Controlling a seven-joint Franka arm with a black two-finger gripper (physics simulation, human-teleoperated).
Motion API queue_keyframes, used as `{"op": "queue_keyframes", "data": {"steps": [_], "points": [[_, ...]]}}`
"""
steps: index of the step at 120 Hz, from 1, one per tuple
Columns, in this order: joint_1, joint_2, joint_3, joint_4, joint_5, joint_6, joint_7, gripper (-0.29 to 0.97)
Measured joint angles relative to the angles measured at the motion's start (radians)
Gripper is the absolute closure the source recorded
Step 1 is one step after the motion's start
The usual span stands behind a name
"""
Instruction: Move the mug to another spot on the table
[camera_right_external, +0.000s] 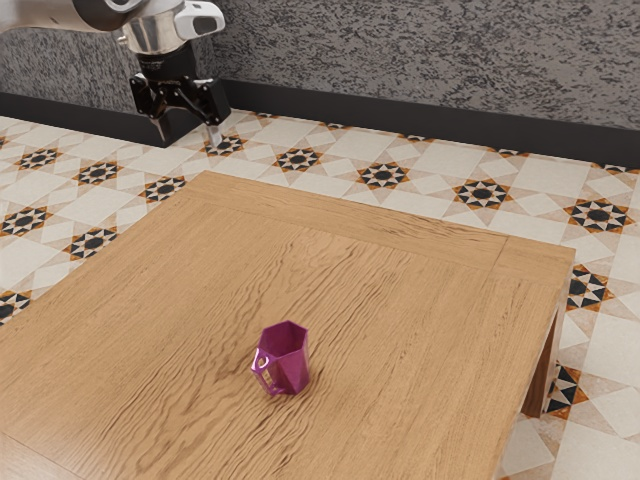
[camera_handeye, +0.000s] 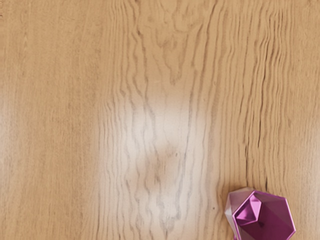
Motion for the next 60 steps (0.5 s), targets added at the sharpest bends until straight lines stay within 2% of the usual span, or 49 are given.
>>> {"op": "queue_keyframes", "data": {"steps": [60], "points": [[-0.001,0.000,0.000,0.000,-0.001,0.001,-0.025,0.00]]}}
